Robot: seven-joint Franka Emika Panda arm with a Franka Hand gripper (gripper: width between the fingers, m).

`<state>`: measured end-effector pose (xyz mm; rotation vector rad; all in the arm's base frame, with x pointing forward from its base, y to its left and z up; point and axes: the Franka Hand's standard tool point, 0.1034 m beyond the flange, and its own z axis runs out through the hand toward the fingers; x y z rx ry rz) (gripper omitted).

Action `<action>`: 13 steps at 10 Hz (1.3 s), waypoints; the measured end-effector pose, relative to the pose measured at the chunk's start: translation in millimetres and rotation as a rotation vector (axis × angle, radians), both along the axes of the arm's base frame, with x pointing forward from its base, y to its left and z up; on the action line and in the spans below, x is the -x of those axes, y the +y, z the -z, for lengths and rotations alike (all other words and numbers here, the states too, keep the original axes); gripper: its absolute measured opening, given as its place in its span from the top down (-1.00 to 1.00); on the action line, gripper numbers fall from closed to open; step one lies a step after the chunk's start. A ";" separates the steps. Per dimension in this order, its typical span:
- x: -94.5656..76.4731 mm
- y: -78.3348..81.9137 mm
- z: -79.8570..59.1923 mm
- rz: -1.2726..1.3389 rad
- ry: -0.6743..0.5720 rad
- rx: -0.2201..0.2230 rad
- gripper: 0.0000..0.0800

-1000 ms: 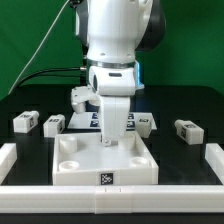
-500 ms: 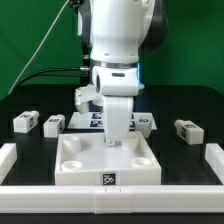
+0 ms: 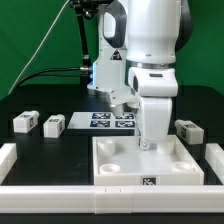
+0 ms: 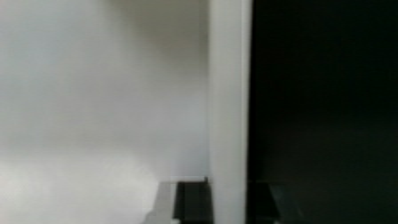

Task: Assemble one leg

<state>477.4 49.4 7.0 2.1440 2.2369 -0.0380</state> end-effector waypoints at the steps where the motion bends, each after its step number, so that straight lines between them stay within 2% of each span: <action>1: -5.1 6.9 0.0 -0.001 -0.001 0.003 0.85; 3: -14.8 15.7 -0.2 0.009 -0.003 0.007 0.85; 8: -16.2 34.6 -0.1 0.022 0.018 0.015 0.85; 11: -16.1 34.4 0.0 0.025 0.018 0.015 0.85; 12: -16.1 34.2 0.0 0.025 0.018 0.015 0.67; 13: -16.1 34.1 0.0 0.025 0.018 0.015 0.21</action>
Offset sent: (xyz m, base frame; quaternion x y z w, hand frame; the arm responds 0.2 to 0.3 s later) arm 0.0245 0.0181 0.0003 0.0001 -0.0151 0.0268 0.9995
